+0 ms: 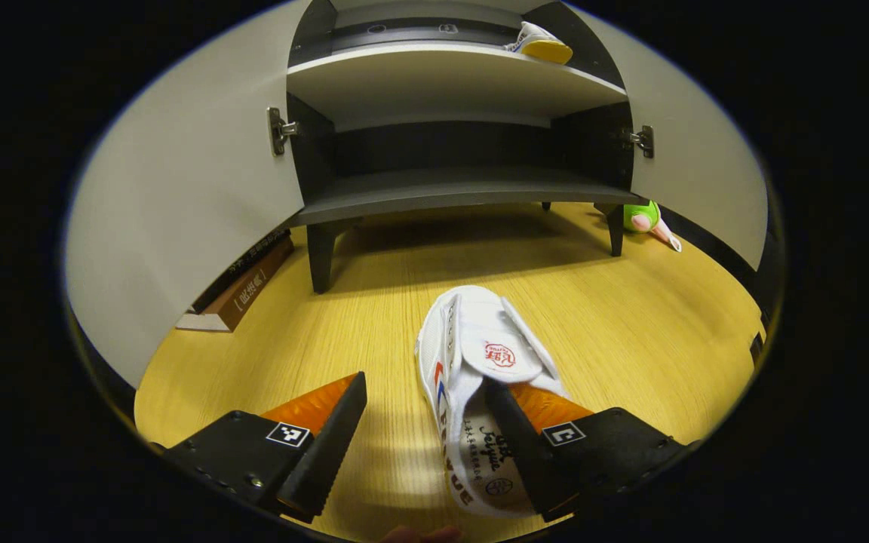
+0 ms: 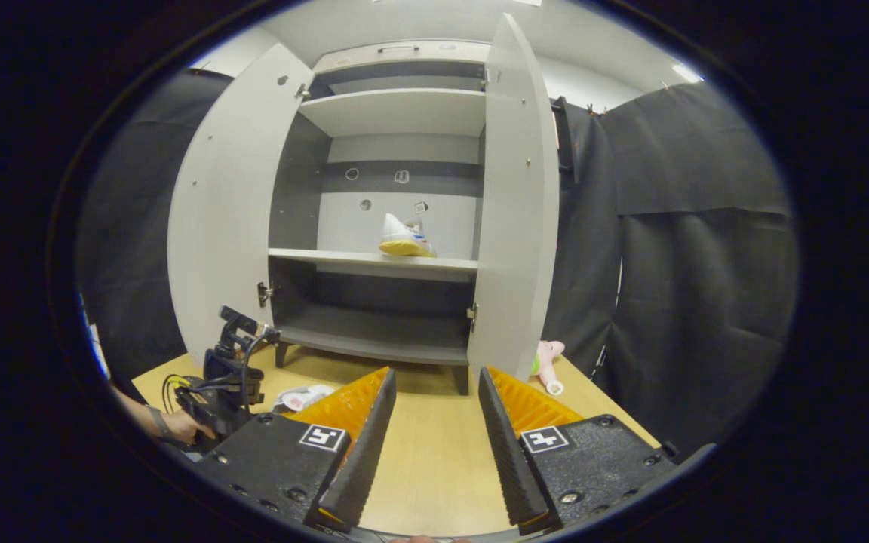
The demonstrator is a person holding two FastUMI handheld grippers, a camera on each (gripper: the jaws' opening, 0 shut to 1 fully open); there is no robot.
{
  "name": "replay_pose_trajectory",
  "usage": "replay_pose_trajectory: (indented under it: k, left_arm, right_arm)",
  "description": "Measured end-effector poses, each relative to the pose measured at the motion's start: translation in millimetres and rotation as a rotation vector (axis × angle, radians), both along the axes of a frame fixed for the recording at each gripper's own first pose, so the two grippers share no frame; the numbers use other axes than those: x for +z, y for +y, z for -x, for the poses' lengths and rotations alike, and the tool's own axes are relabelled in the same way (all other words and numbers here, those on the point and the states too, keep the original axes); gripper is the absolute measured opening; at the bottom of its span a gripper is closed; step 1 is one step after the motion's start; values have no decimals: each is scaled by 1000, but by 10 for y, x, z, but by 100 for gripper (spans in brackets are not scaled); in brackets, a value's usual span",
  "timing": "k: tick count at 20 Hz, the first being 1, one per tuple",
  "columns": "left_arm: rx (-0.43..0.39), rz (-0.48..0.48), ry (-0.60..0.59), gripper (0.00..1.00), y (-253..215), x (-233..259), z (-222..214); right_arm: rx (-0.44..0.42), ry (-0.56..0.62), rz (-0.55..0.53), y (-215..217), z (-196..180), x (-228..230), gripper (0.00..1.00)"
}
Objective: Grab one shoe with the right hand and put it into the shoe cabinet, grab the other shoe with the left hand and put it into the shoe cabinet; then close the right door with the right hand and the left door with the left hand.
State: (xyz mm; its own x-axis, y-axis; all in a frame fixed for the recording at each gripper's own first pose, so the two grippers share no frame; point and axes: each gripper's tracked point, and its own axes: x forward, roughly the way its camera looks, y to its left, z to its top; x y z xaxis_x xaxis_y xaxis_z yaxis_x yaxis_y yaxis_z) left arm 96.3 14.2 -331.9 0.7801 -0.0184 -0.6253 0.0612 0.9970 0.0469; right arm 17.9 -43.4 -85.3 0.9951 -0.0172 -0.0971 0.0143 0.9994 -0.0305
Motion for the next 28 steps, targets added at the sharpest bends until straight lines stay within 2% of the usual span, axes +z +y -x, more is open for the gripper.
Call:
replay_pose_trajectory:
  k: [3,7,10,11,12,13,14,15,16,18,21,22,24,28]
  left_arm:
    - [6,25,18,94,31,-102,-100]
    - [5,44,-22,92,38,-105,-221]
    - [44,71,-44,72,21,-126,-273]
    - [48,83,-48,80,-11,-136,-291]
    - [44,91,-54,59,-57,-120,-303]
    - [47,83,-53,48,-65,-122,-286]
    - [51,85,-60,42,-77,-127,-307]
    - [74,71,-63,41,8,-125,-322]
    - [95,89,-47,12,32,-160,-335]
    - [109,142,-31,2,23,-128,-264]
    - [127,202,-30,1,31,57,-75]
    - [140,211,-49,1,39,213,7]
    - [156,227,-95,1,60,594,157]
    - [136,188,-218,1,102,1500,290]
  right_arm:
    - [-6,9,11,-10,-61,-23,71]
    - [-9,25,15,10,-137,-48,71]
    - [-9,39,16,33,-175,-78,72]
    - [-8,43,18,43,-164,-91,71]
    - [-9,47,22,52,-169,-100,71]
    - [-9,53,28,57,-173,-108,71]
    - [-9,57,32,61,-174,-123,71]
    - [-8,59,35,70,-172,-120,71]
    - [-5,60,36,81,-176,-125,71]
    - [5,61,40,124,-180,-117,71]
    - [33,44,54,218,-202,-71,72]
    - [45,39,60,257,-219,-55,70]
    - [70,32,65,346,-257,-36,70]
    - [112,11,51,513,-302,28,70]
